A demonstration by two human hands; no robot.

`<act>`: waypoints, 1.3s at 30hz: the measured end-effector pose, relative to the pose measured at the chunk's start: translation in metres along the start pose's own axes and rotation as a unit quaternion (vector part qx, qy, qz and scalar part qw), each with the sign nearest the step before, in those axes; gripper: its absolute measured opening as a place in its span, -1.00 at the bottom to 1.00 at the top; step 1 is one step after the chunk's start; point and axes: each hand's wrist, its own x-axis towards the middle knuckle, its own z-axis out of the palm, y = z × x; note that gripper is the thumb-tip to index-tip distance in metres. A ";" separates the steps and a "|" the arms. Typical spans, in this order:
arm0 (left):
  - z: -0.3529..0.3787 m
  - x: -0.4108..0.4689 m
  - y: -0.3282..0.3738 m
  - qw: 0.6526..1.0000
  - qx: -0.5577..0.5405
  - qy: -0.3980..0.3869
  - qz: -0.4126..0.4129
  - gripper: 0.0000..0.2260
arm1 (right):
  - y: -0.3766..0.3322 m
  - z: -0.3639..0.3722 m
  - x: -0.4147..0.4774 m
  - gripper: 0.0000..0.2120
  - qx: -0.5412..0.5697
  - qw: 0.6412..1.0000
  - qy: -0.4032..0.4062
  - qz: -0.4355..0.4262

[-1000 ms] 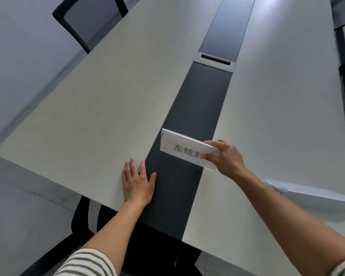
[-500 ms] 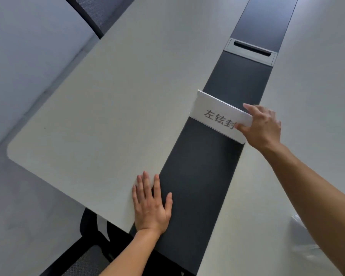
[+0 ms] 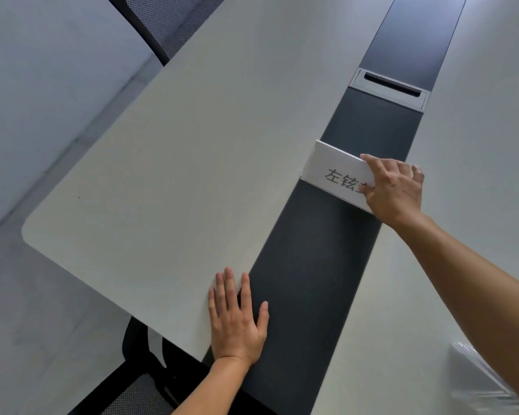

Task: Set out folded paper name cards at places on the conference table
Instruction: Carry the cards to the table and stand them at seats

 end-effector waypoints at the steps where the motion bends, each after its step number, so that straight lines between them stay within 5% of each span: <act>1: 0.000 0.000 0.000 1.000 -0.001 0.004 0.001 -0.38 | 0.000 -0.001 0.002 -0.40 -0.004 1.000 -0.004 0.000; 8: 0.006 -0.001 -0.002 0.999 -0.012 0.035 0.011 -0.42 | -0.004 -0.007 -0.013 -0.33 0.010 1.000 0.027 0.008; 11: 0.007 -0.001 -0.002 0.999 -0.017 0.048 0.011 -0.40 | -0.014 -0.022 -0.047 -0.52 0.099 0.993 0.067 -0.021; 19: 0.000 -0.009 -0.001 0.997 -0.044 0.056 0.007 -0.45 | -0.001 -0.030 -0.207 -0.81 0.187 0.981 -0.025 -0.043; 26: -0.055 -0.078 0.030 0.979 -0.177 -0.037 0.097 -0.76 | 0.048 -0.052 -0.336 -0.86 0.213 0.975 -0.026 0.063; 39: -0.090 -0.212 0.123 0.914 -0.302 -0.099 0.252 -0.78 | 0.164 -0.100 -0.485 -0.83 0.248 0.936 0.043 0.247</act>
